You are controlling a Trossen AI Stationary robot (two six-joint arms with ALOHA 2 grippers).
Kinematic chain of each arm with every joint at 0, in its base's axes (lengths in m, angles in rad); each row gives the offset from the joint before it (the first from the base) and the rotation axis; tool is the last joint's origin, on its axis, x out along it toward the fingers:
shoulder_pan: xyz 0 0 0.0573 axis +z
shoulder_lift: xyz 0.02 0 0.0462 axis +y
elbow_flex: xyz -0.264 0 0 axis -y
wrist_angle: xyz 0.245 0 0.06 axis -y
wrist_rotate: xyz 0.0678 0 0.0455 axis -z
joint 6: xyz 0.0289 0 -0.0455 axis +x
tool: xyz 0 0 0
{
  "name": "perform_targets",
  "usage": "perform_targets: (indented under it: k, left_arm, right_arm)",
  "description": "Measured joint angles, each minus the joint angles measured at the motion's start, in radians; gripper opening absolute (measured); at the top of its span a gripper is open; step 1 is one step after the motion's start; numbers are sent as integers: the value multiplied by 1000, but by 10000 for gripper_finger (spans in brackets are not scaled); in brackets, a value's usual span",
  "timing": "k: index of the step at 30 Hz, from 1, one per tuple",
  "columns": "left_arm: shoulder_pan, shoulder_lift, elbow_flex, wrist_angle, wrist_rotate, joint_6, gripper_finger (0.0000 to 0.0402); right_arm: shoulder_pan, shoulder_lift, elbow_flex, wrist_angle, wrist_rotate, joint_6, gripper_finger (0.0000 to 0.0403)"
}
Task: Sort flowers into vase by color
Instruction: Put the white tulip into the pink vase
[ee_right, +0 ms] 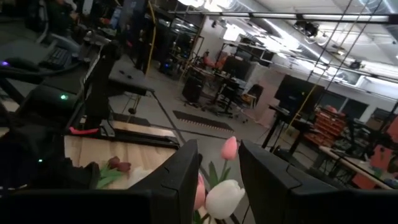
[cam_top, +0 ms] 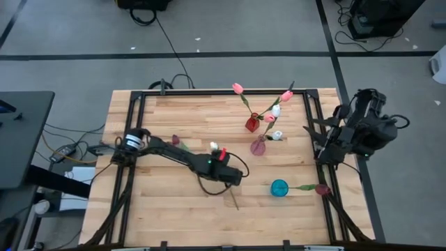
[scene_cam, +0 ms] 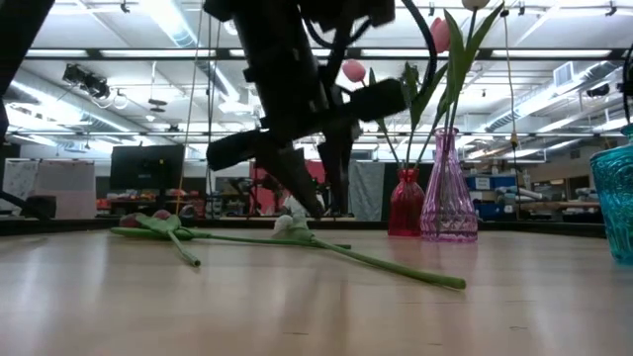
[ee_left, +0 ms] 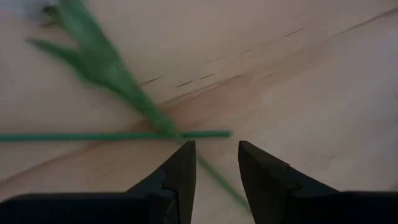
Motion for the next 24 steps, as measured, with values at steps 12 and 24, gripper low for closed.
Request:
perform_targets:
  k: [12,24]
  left_arm:
    - [2,27,5,-31,-36,-112,127]
    - [19,64,5,-66,-27,-188,127]
  right_arm:
    - [155,-19,58,6,134,-74,109]
    - [252,-19,58,8,169,-77,101]
